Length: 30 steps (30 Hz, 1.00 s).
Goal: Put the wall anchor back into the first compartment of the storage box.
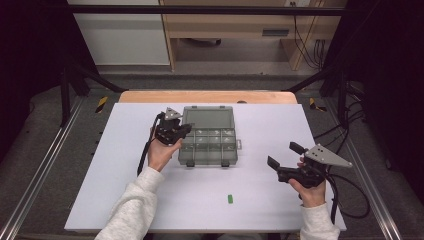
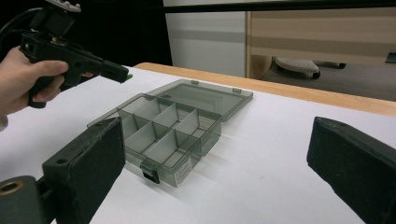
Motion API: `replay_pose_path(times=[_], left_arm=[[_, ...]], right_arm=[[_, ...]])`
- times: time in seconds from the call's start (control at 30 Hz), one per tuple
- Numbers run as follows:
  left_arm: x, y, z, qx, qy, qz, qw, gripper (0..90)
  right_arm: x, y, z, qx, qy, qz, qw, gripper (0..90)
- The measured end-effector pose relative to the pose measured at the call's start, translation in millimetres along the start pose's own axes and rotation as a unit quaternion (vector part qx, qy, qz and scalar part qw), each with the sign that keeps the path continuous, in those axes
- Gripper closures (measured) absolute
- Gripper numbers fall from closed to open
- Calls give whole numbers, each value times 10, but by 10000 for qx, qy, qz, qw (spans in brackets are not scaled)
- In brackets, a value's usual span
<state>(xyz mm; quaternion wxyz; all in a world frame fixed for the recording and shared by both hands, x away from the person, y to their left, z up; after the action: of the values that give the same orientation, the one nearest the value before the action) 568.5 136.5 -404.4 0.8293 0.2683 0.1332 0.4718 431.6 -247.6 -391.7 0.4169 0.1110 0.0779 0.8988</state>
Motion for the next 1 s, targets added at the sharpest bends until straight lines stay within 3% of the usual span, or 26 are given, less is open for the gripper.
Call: replay_pose_path(times=[0.1,0.63,1.0], left_arm=[[19,-76,-33,107,-71,71,9999,838],[116,-348,-269,496,18,177,9986,838],[65,-441,-308,716,-93,167,9972,832]], right_arm=[[-1,1,0,-5,6,-1,10000,47],[4,-9,-4,24,14,-5,10000,47],[7,-8,-2,3,6,12,10000,47]])
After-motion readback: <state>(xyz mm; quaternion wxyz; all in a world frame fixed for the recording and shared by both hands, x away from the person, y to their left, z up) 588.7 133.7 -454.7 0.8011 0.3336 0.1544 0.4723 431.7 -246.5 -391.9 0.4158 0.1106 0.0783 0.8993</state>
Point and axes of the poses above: each handheld gripper's, and its own axes: y roughly backward along the jaws, z roughly out of its top, x roughly to its left, the point moved 1 cm from there along -y, roughly forward along the jaws, and after that the axes turned 6 degrees about z, right-handed, at the moved point
